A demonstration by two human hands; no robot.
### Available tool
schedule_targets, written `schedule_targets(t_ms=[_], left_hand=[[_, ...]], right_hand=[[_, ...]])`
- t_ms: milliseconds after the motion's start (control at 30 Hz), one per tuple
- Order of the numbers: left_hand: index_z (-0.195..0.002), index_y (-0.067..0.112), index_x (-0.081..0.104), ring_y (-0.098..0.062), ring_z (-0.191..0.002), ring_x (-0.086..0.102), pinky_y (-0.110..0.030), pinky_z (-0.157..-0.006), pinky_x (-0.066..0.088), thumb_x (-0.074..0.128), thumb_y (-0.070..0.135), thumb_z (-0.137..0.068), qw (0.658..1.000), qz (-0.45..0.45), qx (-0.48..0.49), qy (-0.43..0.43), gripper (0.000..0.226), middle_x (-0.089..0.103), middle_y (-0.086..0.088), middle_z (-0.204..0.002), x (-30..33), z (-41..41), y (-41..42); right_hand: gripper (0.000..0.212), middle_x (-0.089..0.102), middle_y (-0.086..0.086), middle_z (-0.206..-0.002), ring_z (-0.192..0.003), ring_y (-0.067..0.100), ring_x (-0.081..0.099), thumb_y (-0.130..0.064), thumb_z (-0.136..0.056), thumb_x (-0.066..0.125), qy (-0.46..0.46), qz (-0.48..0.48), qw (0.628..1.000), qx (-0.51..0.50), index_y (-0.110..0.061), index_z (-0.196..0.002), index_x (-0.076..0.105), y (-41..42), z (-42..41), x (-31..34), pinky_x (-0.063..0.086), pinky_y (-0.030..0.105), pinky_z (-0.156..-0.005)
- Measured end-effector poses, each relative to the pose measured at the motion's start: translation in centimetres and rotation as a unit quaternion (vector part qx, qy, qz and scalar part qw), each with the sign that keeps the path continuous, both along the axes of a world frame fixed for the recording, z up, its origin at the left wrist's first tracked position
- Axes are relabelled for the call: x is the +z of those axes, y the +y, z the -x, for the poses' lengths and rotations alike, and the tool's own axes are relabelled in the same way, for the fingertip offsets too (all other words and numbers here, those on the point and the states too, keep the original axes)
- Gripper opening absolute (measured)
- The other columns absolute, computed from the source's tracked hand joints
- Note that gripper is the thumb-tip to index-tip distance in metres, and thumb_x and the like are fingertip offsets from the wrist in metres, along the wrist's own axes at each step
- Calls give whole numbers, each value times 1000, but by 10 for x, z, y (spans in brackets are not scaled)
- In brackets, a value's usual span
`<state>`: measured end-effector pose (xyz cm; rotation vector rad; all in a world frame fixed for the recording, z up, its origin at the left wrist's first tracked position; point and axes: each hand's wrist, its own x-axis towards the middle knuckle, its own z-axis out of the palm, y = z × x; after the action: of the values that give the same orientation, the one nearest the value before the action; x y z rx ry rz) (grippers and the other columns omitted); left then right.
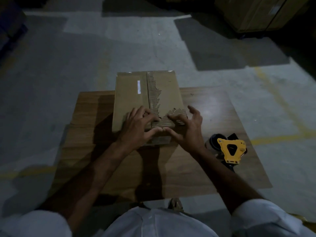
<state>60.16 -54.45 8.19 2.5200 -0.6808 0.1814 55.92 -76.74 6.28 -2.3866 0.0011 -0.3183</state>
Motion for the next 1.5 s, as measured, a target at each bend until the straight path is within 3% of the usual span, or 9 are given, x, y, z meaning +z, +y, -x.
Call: schedule_targets(t_ms=[267,433,600,733,833,1000,1167,1333,1500], left_hand=[[-117,36,67,-20,-114,46,-48,-98,44,86,43,-76,998,-68,-9,7,45,51,4,-128,3,-6,10],[-122,34,69,-17,-113,50,-43,-95,46,75,58,-82,998,-9,-64,-5,47,54,8,-125,2,4,3],[-132,33,68,-22,-117,53,-48,-98,48,79,49,-86,993,-13,-113,-5,49,56,3,-129,-2,6,33],[-134,24,68,-23,-123,53,-41,-106,45,83,28,-85,990,-28,-136,-21,51,58,-1,-134,1,4,45],[-125,19,72,-21,-121,54,-36,-105,45,81,37,-87,992,10,-122,-14,44,60,0,-131,-1,11,40],[-124,16,74,-26,-123,56,-36,-108,41,82,22,-88,989,-1,-145,-15,38,62,-5,-135,2,11,48],[-128,17,73,-34,-128,56,-49,-109,42,67,11,-97,992,-39,-119,-33,32,60,-5,-145,10,8,73],[-131,10,70,-35,-142,45,-53,-116,39,76,6,-92,996,5,-84,24,40,55,-7,-151,5,23,70],[-132,8,69,-35,-142,45,-50,-115,42,83,12,-86,998,-5,-62,19,48,55,-9,-150,7,30,67]], right_hand=[[46,46,4,-131,-124,21,50,-27,-86,84,2,-82,995,61,-34,-129,69,-14,6,-11,55,43,-102],[54,50,-1,-117,-115,12,49,-37,-85,84,3,-84,992,99,-29,-136,67,11,23,-10,55,39,-94],[48,46,1,-121,-117,21,49,-22,-89,79,-38,-115,987,107,-16,-136,68,39,44,-13,51,36,-97],[43,46,5,-118,-112,13,48,-23,-96,65,3,-100,980,175,-18,-139,66,25,32,-9,43,20,-98],[34,49,4,-112,-99,5,44,-14,-99,68,-37,-25,972,230,-16,-133,71,14,12,-5,36,7,-88],[23,59,10,-99,-87,20,59,-8,-95,74,-68,-47,969,235,-8,-118,77,26,6,-12,55,38,-70],[32,60,5,-109,-95,18,58,-16,-92,77,-38,-71,981,179,-17,-123,75,61,19,-19,56,41,-71],[39,59,9,-104,-95,26,51,-49,-85,78,-100,73,970,211,-15,-103,79,52,-16,-4,47,42,-75],[49,63,19,-116,-103,37,52,-49,-76,89,-152,148,950,231,-10,-100,73,52,-27,-22,49,46,-82]])
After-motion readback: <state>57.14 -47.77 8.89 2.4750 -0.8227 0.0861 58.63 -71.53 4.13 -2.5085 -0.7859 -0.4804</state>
